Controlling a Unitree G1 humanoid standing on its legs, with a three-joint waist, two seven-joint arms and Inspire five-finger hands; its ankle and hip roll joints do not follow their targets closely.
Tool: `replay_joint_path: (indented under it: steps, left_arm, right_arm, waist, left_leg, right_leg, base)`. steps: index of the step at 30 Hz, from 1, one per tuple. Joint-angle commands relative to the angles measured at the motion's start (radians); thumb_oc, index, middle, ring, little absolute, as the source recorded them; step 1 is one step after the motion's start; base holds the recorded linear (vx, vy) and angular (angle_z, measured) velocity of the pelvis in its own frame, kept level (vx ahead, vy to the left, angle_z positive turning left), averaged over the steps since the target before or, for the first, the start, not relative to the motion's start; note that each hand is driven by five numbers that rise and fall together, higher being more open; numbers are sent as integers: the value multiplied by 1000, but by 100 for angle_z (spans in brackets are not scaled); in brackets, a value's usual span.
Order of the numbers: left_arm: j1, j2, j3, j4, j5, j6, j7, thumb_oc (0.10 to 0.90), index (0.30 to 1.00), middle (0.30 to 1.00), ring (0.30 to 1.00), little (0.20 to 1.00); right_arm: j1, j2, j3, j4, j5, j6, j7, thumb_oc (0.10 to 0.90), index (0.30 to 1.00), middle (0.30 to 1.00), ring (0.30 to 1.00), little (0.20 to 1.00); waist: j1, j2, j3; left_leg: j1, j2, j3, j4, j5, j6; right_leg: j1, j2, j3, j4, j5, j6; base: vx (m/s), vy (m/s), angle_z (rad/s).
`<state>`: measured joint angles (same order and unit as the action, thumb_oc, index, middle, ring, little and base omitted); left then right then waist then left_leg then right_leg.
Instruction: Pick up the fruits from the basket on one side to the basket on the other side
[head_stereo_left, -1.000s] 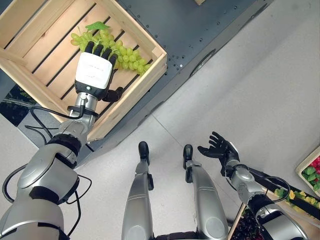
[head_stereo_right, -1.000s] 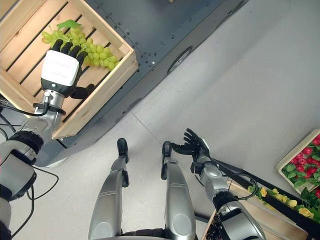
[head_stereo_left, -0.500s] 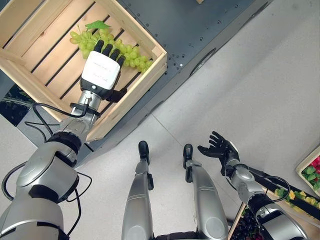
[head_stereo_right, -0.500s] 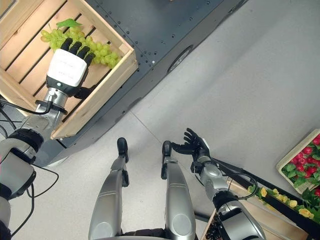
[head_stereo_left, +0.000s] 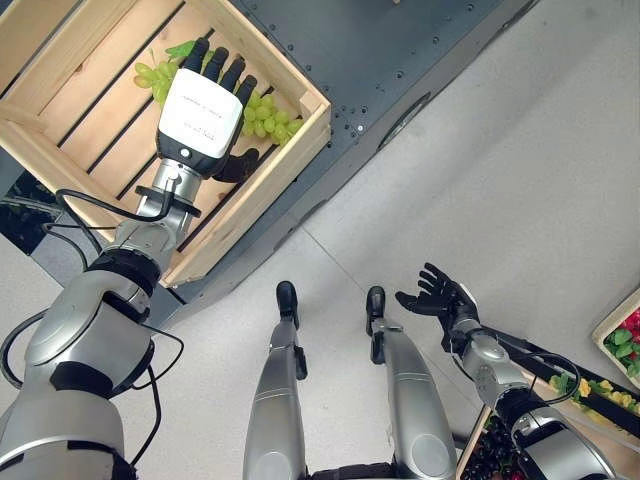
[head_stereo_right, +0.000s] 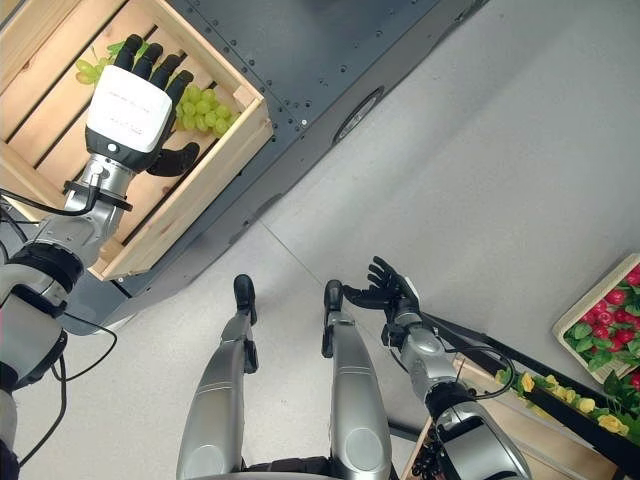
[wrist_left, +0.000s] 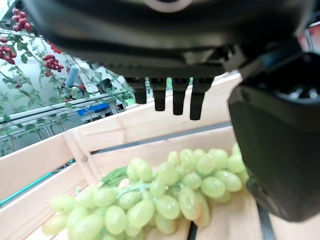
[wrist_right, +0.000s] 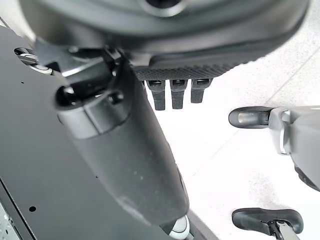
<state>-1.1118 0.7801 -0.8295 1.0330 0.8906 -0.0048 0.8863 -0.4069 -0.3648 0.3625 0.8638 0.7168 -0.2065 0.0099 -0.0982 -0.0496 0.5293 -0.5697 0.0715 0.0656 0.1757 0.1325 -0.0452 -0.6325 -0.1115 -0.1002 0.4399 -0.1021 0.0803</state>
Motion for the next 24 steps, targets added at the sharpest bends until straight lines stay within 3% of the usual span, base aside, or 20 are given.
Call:
replay_joint_path:
  steps: [1, 6, 17, 24]
  left_arm:
    - [-141, 69, 50, -11, -23, 48, 31, 800, 900, 900, 900, 900]
    - [-152, 65, 34, 11, -48, 64, -27, 800, 900, 900, 900, 900]
    - [-203, 74, 12, 14, -48, 83, -30, 800, 900, 900, 900, 900]
    - [-302, 84, -67, 43, -53, 96, -112, 800, 900, 900, 900, 900]
  right_arm:
    - [26, -40, -29, -43, 26, -50, -7, 800, 900, 900, 900, 900]
    - [17, -42, -26, -48, 35, -45, -13, 800, 900, 900, 900, 900]
    - [36, -40, -30, -53, 56, -55, -27, 800, 900, 900, 900, 900]
    - [43, -57, -30, -78, 67, -60, -31, 800, 900, 900, 900, 900]
  waist:
    - [-4, 0, -9]
    - [-10, -2, -9]
    - [-27, -16, -9]
    - [-52, -20, -9]
  left_leg:
    - [17, -34, 31, 94, -116, 11]
    - [9, -37, 35, 95, -116, 12]
    - [-15, -41, 53, 111, -128, 21]
    - [-58, -47, 71, 119, -129, 30]
  right_leg:
    - [32, 40, -9, -71, 84, -25]
    - [24, 39, -5, -75, 90, -22]
    - [2, 39, 11, -86, 108, -13]
    - [-42, 39, 31, -105, 145, 4]
  base:
    - [0, 0, 0]
    - [8, 13, 0]
    - [14, 27, -1]
    - [7, 46, -4]
